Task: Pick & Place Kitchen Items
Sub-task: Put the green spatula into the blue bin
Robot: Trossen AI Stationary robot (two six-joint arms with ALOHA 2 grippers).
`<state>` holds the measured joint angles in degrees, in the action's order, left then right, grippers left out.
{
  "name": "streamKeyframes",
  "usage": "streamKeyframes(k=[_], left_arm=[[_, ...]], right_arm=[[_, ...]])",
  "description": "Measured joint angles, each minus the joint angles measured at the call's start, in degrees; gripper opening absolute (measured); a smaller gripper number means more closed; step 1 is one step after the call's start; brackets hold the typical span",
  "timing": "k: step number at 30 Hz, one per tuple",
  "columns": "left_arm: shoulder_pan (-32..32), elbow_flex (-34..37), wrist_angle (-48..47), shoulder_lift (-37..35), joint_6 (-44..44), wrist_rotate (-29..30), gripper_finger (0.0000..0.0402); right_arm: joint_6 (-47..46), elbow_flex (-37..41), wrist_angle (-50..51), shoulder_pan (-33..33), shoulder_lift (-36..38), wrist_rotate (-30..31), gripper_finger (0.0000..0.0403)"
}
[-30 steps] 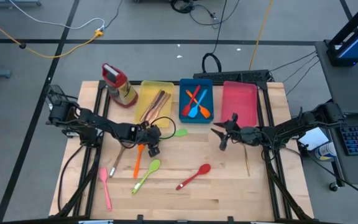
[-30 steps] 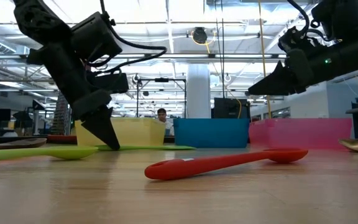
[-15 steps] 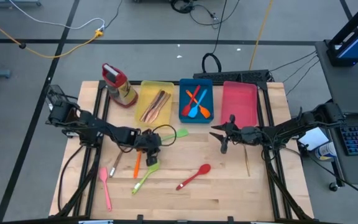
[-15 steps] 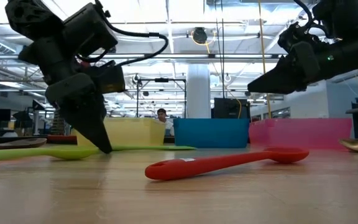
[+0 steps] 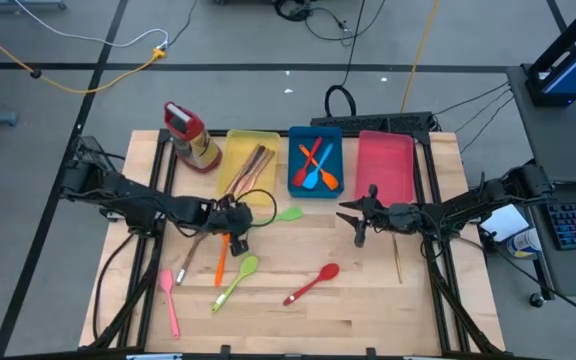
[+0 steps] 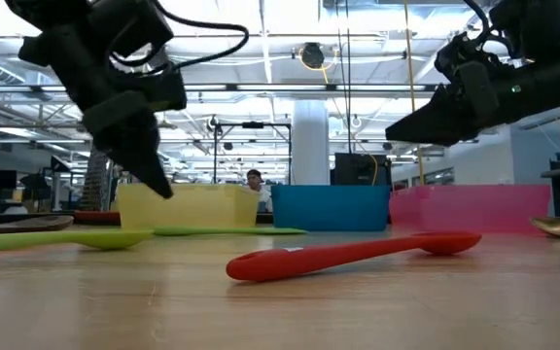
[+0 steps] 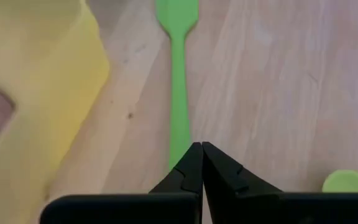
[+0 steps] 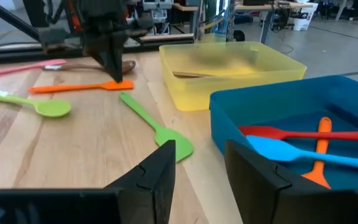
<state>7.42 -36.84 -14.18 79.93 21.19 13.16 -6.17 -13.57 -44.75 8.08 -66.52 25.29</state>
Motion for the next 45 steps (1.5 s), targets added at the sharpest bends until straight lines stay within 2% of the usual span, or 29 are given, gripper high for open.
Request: streamKeyframes(k=[6, 9, 13, 16, 22, 26, 30, 34, 41, 45], left_arm=[[-0.04, 0.41, -2.01, 4.39, 1.6, 0.06, 0.0004], [0.05, 0.07, -1.87, 7.28, 1.84, 0.84, 0.0007], [0.02, 0.11, -1.79, 8.87, 2.62, 0.89, 0.0003], [0.0, 0.13, -1.81, 8.93, 3.34, 1.05, 0.0007], [0.0, 0.16, -2.04, 9.02, 3.32, 1.05, 0.0006], [0.0, 0.2, -1.94, 9.06, 3.09, 0.99, 0.0004], [-0.02, 0.22, -1.97, 9.11, 3.02, 0.97, 0.0007], [-0.02, 0.25, -1.87, 9.11, 3.06, 1.01, 0.0003], [-0.02, 0.31, -1.15, 9.15, 3.13, 1.09, 0.0007], [-0.04, 0.31, -1.03, 9.14, 3.13, 1.05, 0.0005]], right_arm=[[-0.52, -0.06, -0.93, -0.01, -0.18, -0.33, 0.0121], [-0.48, -0.06, -2.66, -0.66, -1.63, -3.75, 0.0109], [2.04, -3.68, -4.2, -1.79, -6.51, -7.6, 0.0101], [9.15, -9.03, -2.43, -2.75, -12.51, -8.56, 0.0104], [20.7, -21.19, 4.81, -5.98, -26.2, -15.04, 0.0135], [23.81, -28.39, 12.83, -7.63, -33.76, -16.56, 0.0168], [33.42, -34.28, 21.09, -7.8, -39.1, -16.25, 0.0192], [37.11, -40.02, 26.77, -8.31, -42.3, -16.36, 0.0198], [38.36, -46.76, 34.91, -11.51, -44.41, -17.07, 0.0199], [38.49, -48.35, 37.77, -13.48, -44.41, -21.48, 0.0199]])
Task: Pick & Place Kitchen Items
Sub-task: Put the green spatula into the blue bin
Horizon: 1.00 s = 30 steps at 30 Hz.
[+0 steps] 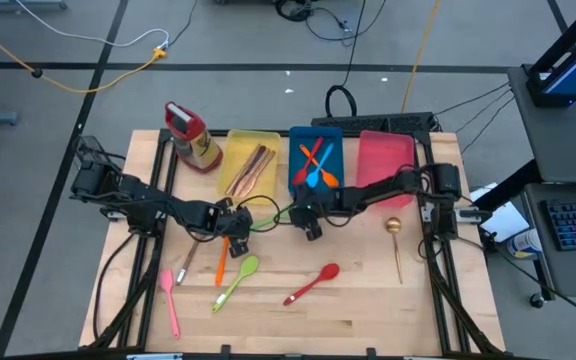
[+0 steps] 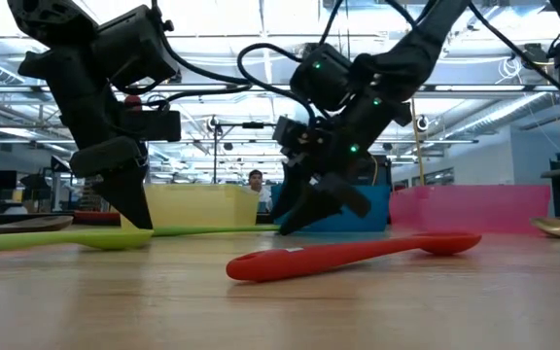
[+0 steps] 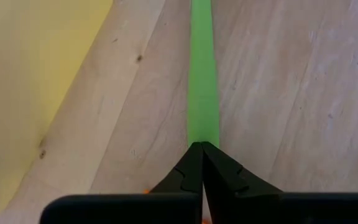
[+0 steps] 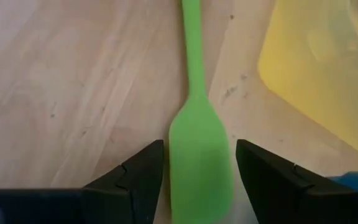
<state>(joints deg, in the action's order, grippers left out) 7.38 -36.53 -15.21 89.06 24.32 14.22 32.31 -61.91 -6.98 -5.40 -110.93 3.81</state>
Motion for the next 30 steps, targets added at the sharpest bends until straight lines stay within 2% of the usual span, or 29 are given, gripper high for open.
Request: streamKeyframes(k=[3, 10, 21, 25, 30], left_arm=[[0.0, 0.02, 0.13, 0.0, -0.02, 0.0, 0.001], [0.0, 0.04, 0.31, 0.01, -0.05, -0.01, 0.0009], [0.0, 0.04, 0.4, 0.01, -1.57, -0.07, 0.0005], [0.0, 0.04, 0.46, 0.01, -1.92, -0.09, 0.0007], [0.0, 0.04, 0.46, 0.01, -2.14, -0.15, 0.0004]], right_arm=[[1.61, -0.13, 0.44, -0.99, 0.0, -3.71, 0.0199], [5.87, -0.25, 1.77, -1.4, -0.84, -3.7, 0.019], [10.51, -0.12, -0.67, -1.71, -1.49, 2.47, 0.0101], [13.03, -0.06, -1.87, -1.74, -1.53, 6.52, 0.0082], [13.8, 0.01, -3.25, -1.95, -1.53, 6.87, 0.0067]])
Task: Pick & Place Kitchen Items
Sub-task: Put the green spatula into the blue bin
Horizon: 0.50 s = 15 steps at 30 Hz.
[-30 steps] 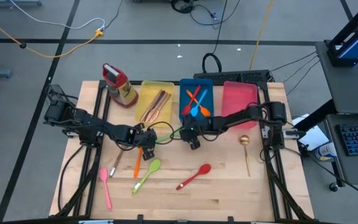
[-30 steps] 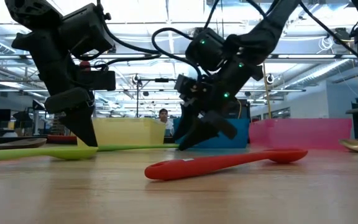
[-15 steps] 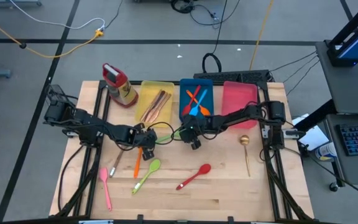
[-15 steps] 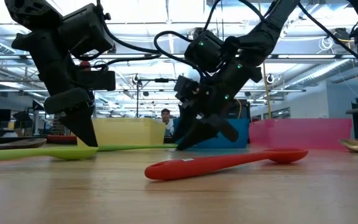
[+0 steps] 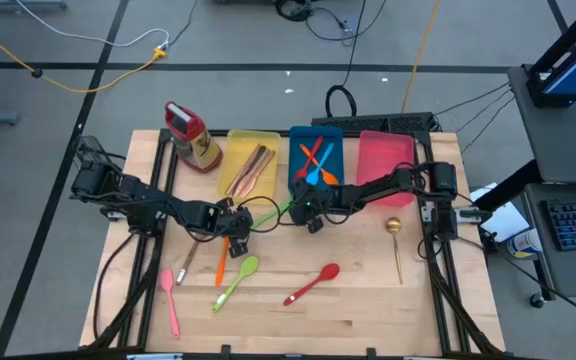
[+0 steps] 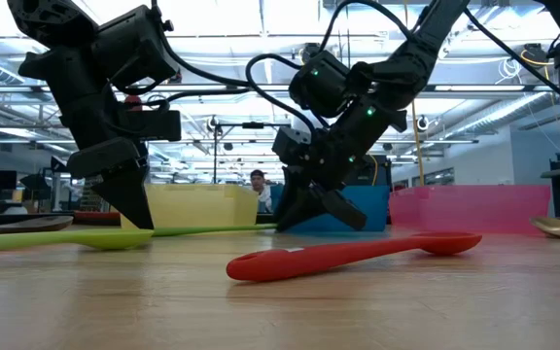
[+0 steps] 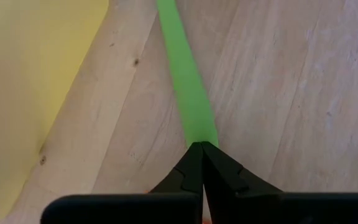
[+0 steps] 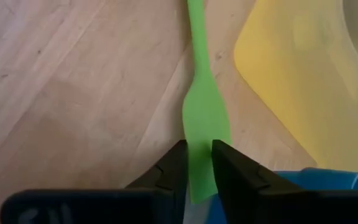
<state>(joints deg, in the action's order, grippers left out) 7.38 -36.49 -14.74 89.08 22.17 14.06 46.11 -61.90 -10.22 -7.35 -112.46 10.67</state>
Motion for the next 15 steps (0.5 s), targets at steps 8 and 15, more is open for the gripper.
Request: streamKeyframes(k=[8, 15], left_arm=[[0.0, 0.0, -0.07, -0.02, 0.02, 0.09, 0.0005], [0.0, 0.0, -0.07, -0.02, 0.04, 0.09, 0.0013]], right_arm=[[5.4, 0.06, -5.03, -0.17, -0.02, 0.16, 0.002], [5.54, 0.06, -5.33, -0.16, -0.02, 0.07, 0.0005]])
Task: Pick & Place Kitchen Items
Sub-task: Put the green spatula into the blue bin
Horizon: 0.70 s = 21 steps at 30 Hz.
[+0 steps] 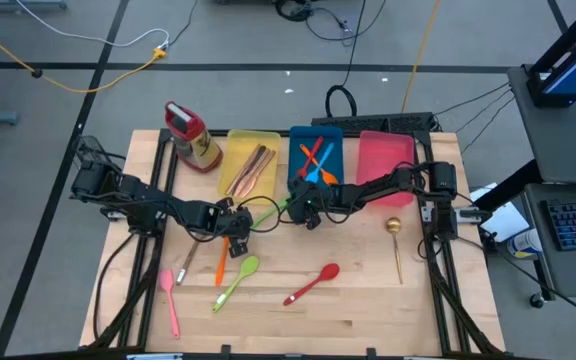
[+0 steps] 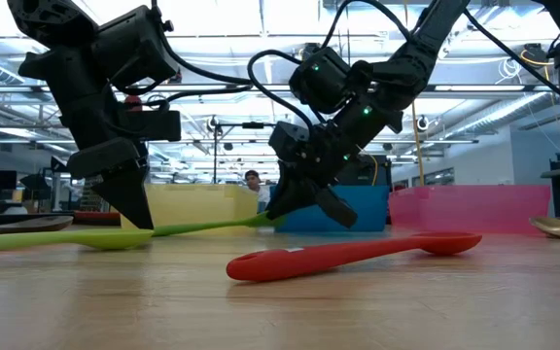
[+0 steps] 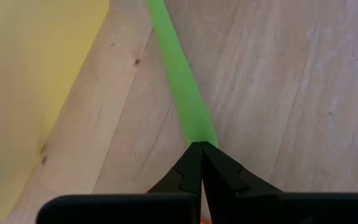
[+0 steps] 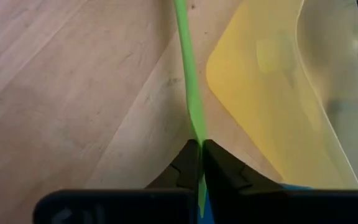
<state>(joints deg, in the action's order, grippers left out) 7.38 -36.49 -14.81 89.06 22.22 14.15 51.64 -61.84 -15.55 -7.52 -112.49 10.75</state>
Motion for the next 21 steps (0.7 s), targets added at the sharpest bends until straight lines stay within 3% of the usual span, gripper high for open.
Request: streamKeyframes(k=[9, 15, 21], left_arm=[[1.01, 0.21, -0.13, -2.64, 2.0, 0.39, 0.0012], [1.76, 0.17, 2.82, -5.52, 2.29, 0.98, 0.0019], [3.26, -0.04, 7.6, -5.93, 1.95, 1.63, 0.0003]], right_arm=[[-4.43, -0.02, 3.73, 3.11, 0.48, 1.42, 0.0002], [-5.01, -0.24, 3.32, 5.77, 0.48, 7.43, 0.0001], [-13.44, -0.24, 5.55, 7.54, 1.31, 11.81, 0.0005]])
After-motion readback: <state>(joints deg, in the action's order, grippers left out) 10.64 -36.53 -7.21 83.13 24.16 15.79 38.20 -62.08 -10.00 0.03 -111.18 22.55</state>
